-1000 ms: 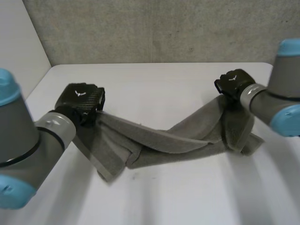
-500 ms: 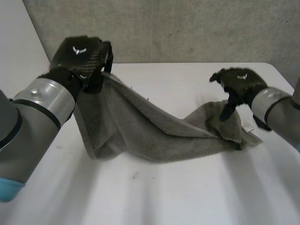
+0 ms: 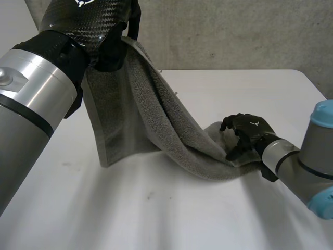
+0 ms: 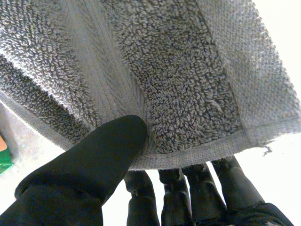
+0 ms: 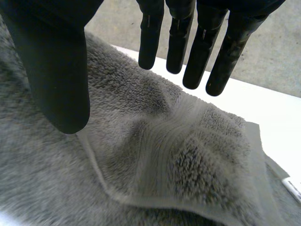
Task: Fold the laundry
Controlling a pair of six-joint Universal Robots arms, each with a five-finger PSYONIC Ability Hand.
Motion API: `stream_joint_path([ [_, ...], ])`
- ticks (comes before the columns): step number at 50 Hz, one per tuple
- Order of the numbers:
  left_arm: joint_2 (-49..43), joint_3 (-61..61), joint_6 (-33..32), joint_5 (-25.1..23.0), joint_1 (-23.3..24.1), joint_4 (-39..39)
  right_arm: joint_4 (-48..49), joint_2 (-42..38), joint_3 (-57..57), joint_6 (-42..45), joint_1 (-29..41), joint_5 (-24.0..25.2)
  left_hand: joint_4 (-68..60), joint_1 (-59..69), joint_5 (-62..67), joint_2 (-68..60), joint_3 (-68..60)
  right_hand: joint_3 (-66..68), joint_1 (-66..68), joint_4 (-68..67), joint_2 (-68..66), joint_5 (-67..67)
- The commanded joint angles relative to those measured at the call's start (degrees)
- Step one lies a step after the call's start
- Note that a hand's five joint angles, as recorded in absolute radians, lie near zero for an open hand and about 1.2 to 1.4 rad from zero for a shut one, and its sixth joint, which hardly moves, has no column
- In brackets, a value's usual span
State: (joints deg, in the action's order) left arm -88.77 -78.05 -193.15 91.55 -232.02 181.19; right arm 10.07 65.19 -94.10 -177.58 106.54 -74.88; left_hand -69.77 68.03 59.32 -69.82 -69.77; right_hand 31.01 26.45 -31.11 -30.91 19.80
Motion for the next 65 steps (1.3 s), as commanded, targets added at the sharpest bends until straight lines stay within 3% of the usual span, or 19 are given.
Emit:
stream_joint_path([
  [1, 0.8, -0.1, 0.8, 0.0, 0.5, 0.1, 2.8, -8.0, 4.1, -5.4, 3.2, -0.7, -10.2, 12.0, 10.7, -10.2, -10.2, 8.7, 13.2, -8.6, -8.8, 9.9],
  [15, 0.5, -0.2, 1.1, 0.0, -0.1, 0.0, 2.3, -8.5, 4.0, -6.3, 5.2, -1.7, -10.2, 12.0, 10.7, -10.2, -10.2, 10.5, 15.1, -10.4, -10.6, 11.7],
  [25, 0.4, -0.8, 1.1, -0.1, -2.3, -0.1, 0.7, -3.4, 0.0, -6.0, 4.6, -1.6, -10.2, 12.0, 10.7, -10.2, -10.2, 6.5, 11.1, -6.4, -6.6, 7.7],
  [40, 1.9, -0.3, 1.2, 0.0, -1.6, -0.1, -0.8, -2.6, -0.8, -6.0, 5.5, -1.1, -10.2, 12.0, 10.7, -10.2, -10.2, 3.6, 8.2, -3.5, -3.7, 4.8],
  [49, 2.5, -0.6, 1.4, 0.0, -1.5, -0.1, 2.5, -9.0, 3.7, -6.4, 10.4, -2.3, -10.2, 12.0, 10.7, -10.2, -10.2, 11.2, 15.8, -11.1, -11.3, 12.4],
  [51, 2.6, -0.6, 1.7, 0.0, -1.5, -0.1, 4.5, -11.3, 5.2, -6.4, 11.7, -4.6, -10.2, 12.0, 10.7, -10.2, -10.2, 26.7, 31.3, -26.6, -26.8, 27.9],
  [52, 2.7, -0.6, 2.1, 0.0, -1.5, -0.1, 4.5, -11.3, 5.2, -6.4, 11.7, -4.6, -10.2, 12.0, 10.7, -10.2, -10.2, 26.8, 31.4, -26.7, -26.9, 28.1],
  [53, 2.7, -0.7, 2.4, 0.0, -1.6, -0.1, 5.6, -12.0, 5.8, -6.4, 11.9, -6.1, -10.2, 12.0, 10.7, -10.2, -10.2, 45.8, 50.4, -45.7, -45.9, 47.0],
  [55, 2.7, -0.8, 2.6, 0.0, -1.6, -0.1, 6.4, -12.0, 5.9, -6.3, 11.9, -7.6, -10.2, 12.0, 10.7, -10.2, -10.2, 49.0, 53.5, -48.9, -49.1, 50.2],
  [59, 2.5, -1.4, 2.6, 0.0, -2.3, -0.1, 6.4, -7.4, 6.2, -5.3, 11.1, -12.0, -10.2, 12.0, 10.7, -10.2, -10.2, 49.0, 53.5, -48.9, -49.1, 50.2],
  [65, 2.3, -3.7, 2.6, -0.1, -5.5, -0.1, 5.4, 1.2, 5.8, -1.5, 7.9, -11.5, -10.2, 12.0, 10.7, -10.2, -10.2, 49.0, 53.5, -48.9, -49.1, 50.2],
])
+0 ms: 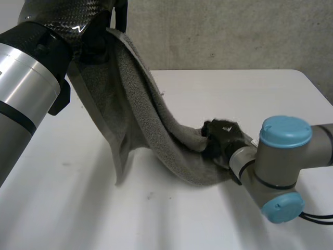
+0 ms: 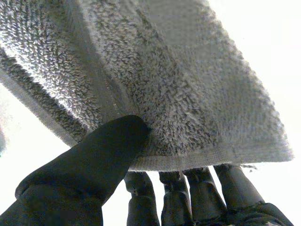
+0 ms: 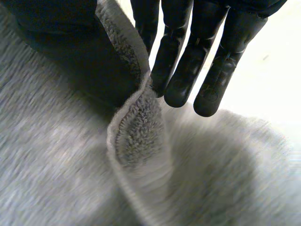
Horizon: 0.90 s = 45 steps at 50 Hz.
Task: Fold the laundry
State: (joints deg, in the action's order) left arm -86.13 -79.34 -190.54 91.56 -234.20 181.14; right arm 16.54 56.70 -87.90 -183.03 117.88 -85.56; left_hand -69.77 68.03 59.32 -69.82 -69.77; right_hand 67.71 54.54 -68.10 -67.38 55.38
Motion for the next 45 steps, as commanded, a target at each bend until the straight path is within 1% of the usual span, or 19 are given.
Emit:
stream_joint_path([
  [1, -0.5, -3.7, -0.2, -0.2, -5.1, 0.0, -1.9, 12.3, -0.6, 7.3, -6.9, 0.2, -10.2, 12.0, 10.7, -10.2, -10.2, 12.3, 25.5, -11.9, -12.6, 14.6],
  [3, -0.6, -5.0, -0.2, -0.3, -7.0, 0.2, -3.6, 14.8, -0.5, 11.1, -9.7, 1.9, -10.2, 12.0, 10.7, -10.2, -10.2, 12.3, 25.5, -11.9, -12.6, 14.6],
  [5, -1.2, -7.6, -0.1, -0.7, -10.6, 0.3, -8.4, 20.0, 0.0, 18.9, -13.8, 6.0, -10.2, 12.0, 10.7, -10.2, -10.2, 12.3, 25.5, -11.9, -12.6, 14.6],
  [8, -1.8, -8.8, -0.1, -0.9, -12.0, 0.3, -11.4, 22.4, 0.2, 22.7, -15.0, 8.0, -10.2, 12.0, 10.7, -10.2, -10.2, 12.3, 25.5, -11.9, -12.6, 14.6],
  [10, -3.4, -11.0, -0.3, -0.9, -12.9, -0.2, -18.4, 26.0, 0.8, 30.8, -16.2, 10.7, -10.2, 12.0, 10.7, -10.2, -10.2, 12.3, 25.5, -11.9, -12.6, 14.6],
  [18, -7.7, -14.9, -0.6, -1.2, -12.5, -5.8, -31.3, 32.2, -0.3, 44.0, -17.2, 11.7, -10.2, 12.0, 10.7, -10.2, -10.2, 12.3, 25.5, -11.9, -12.6, 14.6],
  [23, -13.5, -15.6, -0.6, -1.5, -11.8, -8.7, -34.2, 31.4, -2.0, 49.2, -17.1, 11.7, -10.2, 12.0, 10.7, -10.2, -10.2, 12.3, 25.5, -11.9, -12.6, 14.6],
  [27, -17.6, -15.5, -0.7, -1.6, -10.7, -8.7, -34.2, 26.9, -1.8, 51.9, -16.7, 11.3, -10.2, 12.0, 10.7, -10.2, -10.2, 12.3, 25.5, -11.9, -12.6, 14.6],
  [29, -22.6, -14.0, -0.6, -1.6, -10.7, -8.3, -34.2, 19.7, 0.5, 53.8, -16.3, 10.2, -10.2, 12.0, 10.7, -10.2, -10.2, 12.3, 25.5, -11.9, -12.6, 14.6],
  [30, -22.7, -14.0, -0.6, -1.6, -10.7, -8.3, -34.2, 19.7, 0.5, 53.8, -16.3, 10.2, -10.2, 12.0, 10.7, -10.2, -10.2, 12.3, 25.5, -11.9, -12.6, 14.6],
  [32, -26.7, -9.5, -0.7, -1.5, -10.7, -7.4, -34.1, 13.0, 5.4, 55.0, -15.1, 7.4, -10.2, 12.0, 10.7, -10.2, -10.2, 12.3, 25.5, -11.9, -12.6, 14.6],
  [33, -26.7, -9.5, -0.7, -1.5, -10.7, -7.4, -34.1, 13.0, 5.5, 55.0, -15.1, 7.4, -10.2, 12.0, 10.7, -10.2, -10.2, 12.3, 25.5, -11.9, -12.6, 14.6],
  [35, -28.4, -6.5, -0.7, -1.5, -10.7, -6.8, -32.5, 7.1, 13.7, 55.4, -13.1, 2.5, -10.2, 12.0, 10.7, -10.2, -10.2, 12.3, 25.5, -11.9, -12.6, 14.6],
  [38, -30.6, 2.1, -0.7, -1.5, -10.8, -5.6, -30.6, 4.9, 18.5, 55.5, -12.1, 0.0, -10.2, 12.0, 10.7, -10.2, -10.2, 12.3, 25.5, -11.9, -12.6, 14.6],
  [40, -31.6, 13.6, -0.7, -1.4, -10.9, -3.8, -23.8, 2.7, 28.1, 55.5, -10.7, -2.8, -10.2, 12.0, 10.7, -10.2, -10.2, 12.3, 25.5, -11.9, -12.6, 14.6],
  [41, -31.6, 13.7, -0.7, -1.4, -10.9, -3.8, -23.7, 2.7, 28.1, 55.5, -10.7, -2.8, -10.2, 12.0, 10.7, -10.2, -10.2, 12.3, 25.5, -11.9, -12.6, 14.6],
  [43, -32.4, 26.2, -0.7, -1.3, -10.9, -0.2, -11.2, 2.6, 35.7, 54.8, -10.3, -3.1, -10.2, 12.0, 10.7, -10.2, -10.2, 12.3, 25.5, -11.9, -12.6, 14.6],
  [44, -32.4, 26.3, -0.7, -1.3, -10.9, -0.2, -11.2, 2.6, 35.7, 54.8, -10.3, -3.1, -10.2, 12.0, 10.7, -10.2, -10.2, 12.3, 25.5, -11.9, -12.6, 14.6],
  [45, -32.4, 31.3, -0.7, -1.3, -10.9, 2.4, -4.0, 3.1, 37.2, 54.6, -10.1, -3.0, -10.2, 12.0, 10.7, -10.2, -10.2, 12.3, 25.5, -11.9, -12.6, 14.6],
])
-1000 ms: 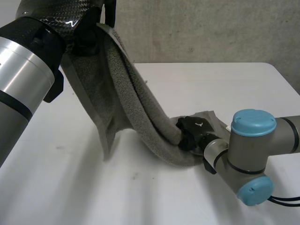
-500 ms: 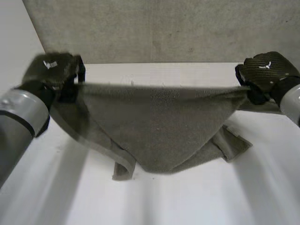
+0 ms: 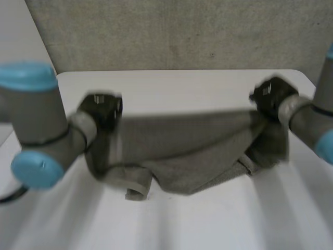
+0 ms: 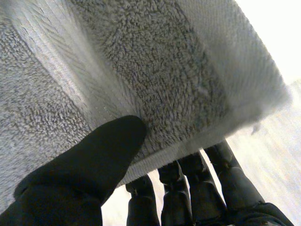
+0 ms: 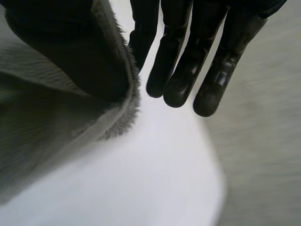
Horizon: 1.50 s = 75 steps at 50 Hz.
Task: Fold the laundry
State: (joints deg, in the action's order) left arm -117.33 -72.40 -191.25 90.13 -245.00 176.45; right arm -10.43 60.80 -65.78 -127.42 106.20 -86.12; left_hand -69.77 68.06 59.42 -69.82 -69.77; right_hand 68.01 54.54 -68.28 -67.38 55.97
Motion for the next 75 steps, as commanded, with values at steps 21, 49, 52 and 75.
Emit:
stream_joint_path([
  [21, 8.2, -4.1, 0.8, 0.3, -2.2, 21.5, 41.1, 5.1, -10.9, -4.1, 1.5, 6.9, -10.2, 11.9, 10.6, -10.2, -10.2, 12.0, 25.5, -11.7, -12.6, 14.0],
  [49, 9.7, -27.9, 1.1, 0.3, -10.8, 26.6, 29.4, 0.2, -26.9, -37.3, -3.9, 13.2, -10.2, 11.9, 10.6, -10.2, -10.2, -19.3, -5.8, 19.5, 18.6, -17.2],
  [52, 10.6, -28.9, 1.0, 0.0, -11.1, 26.7, 29.0, 1.5, -26.9, -44.5, -5.6, 11.3, -10.2, 11.9, 10.6, -10.2, -10.2, -40.0, -26.5, 40.3, 39.4, -38.0],
  [75, 11.2, -30.4, 0.9, 0.0, -10.7, 26.6, 16.1, 2.3, -28.1, -50.4, -9.0, 8.6, -10.2, 11.9, 10.6, -10.2, -10.2, -46.2, -32.7, 46.4, 45.5, -44.1],
])
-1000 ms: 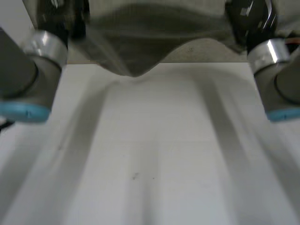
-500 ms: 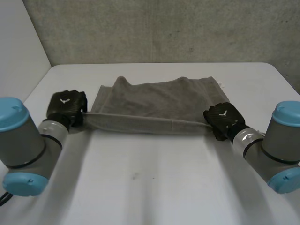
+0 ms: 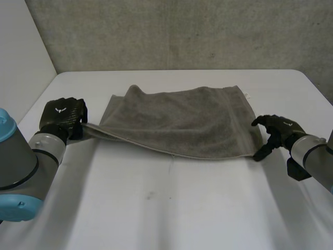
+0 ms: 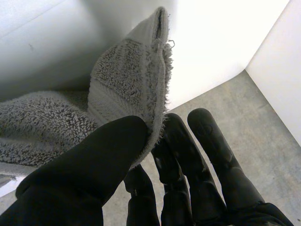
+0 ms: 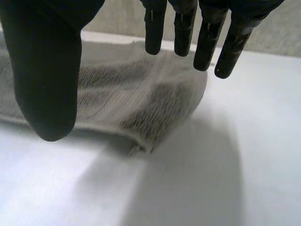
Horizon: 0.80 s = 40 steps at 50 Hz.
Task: Fold the laundry
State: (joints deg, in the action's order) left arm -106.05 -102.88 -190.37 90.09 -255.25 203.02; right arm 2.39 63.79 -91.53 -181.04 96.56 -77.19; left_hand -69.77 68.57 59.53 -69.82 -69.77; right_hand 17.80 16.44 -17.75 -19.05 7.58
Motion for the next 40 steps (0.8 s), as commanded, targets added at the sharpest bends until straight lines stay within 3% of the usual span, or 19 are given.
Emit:
stream_joint_path([
  [1, 0.0, 0.0, 0.0, 0.0, -0.5, 0.0, 5.1, -0.9, -3.0, 4.6, 0.6, -0.3, -10.2, 11.4, 10.5, -10.2, -10.2, 6.4, 7.7, -6.4, -5.1, 6.6],
  [7, 0.0, -0.1, 0.0, 0.0, -0.5, 0.0, 12.1, -3.1, -4.6, 9.6, 0.6, -0.3, -10.2, 11.4, 10.5, -10.2, -10.2, 16.3, 17.7, -16.4, -15.1, 16.5],
  [16, 0.0, -0.3, 0.0, 0.0, -0.5, 0.0, 15.0, -6.6, -3.6, 10.5, 0.7, -1.0, -10.2, 11.4, 10.5, -10.2, -10.2, 21.4, 22.7, -21.4, -20.1, 21.6],
  [20, 0.0, -0.3, 0.0, 0.0, -0.5, 0.0, 17.1, -7.4, -2.6, 10.5, 0.7, -2.9, -10.2, 11.4, 10.5, -10.2, -10.2, 32.1, 33.5, -32.2, -30.9, 32.3],
  [24, 0.0, -0.4, 0.0, 0.0, -0.5, 0.0, 18.4, -8.0, -2.0, 10.5, 0.7, -3.8, -10.2, 11.4, 10.5, -10.2, -10.2, 34.7, 36.0, -34.7, -33.4, 34.9],
  [30, 0.0, -0.4, 0.0, 0.0, -0.3, 0.0, 18.4, -8.4, 0.3, 10.3, 0.7, -4.0, -10.2, 11.4, 10.5, -10.2, -10.2, 62.1, 63.5, -62.2, -60.9, 62.4],
  [40, 0.0, -0.4, -0.5, 0.1, 0.3, -0.9, 16.2, -2.3, 1.1, 12.2, 0.0, -3.5, -10.2, 11.4, 10.5, -10.2, -10.2, 62.2, 63.6, -62.2, -61.0, 62.4],
])
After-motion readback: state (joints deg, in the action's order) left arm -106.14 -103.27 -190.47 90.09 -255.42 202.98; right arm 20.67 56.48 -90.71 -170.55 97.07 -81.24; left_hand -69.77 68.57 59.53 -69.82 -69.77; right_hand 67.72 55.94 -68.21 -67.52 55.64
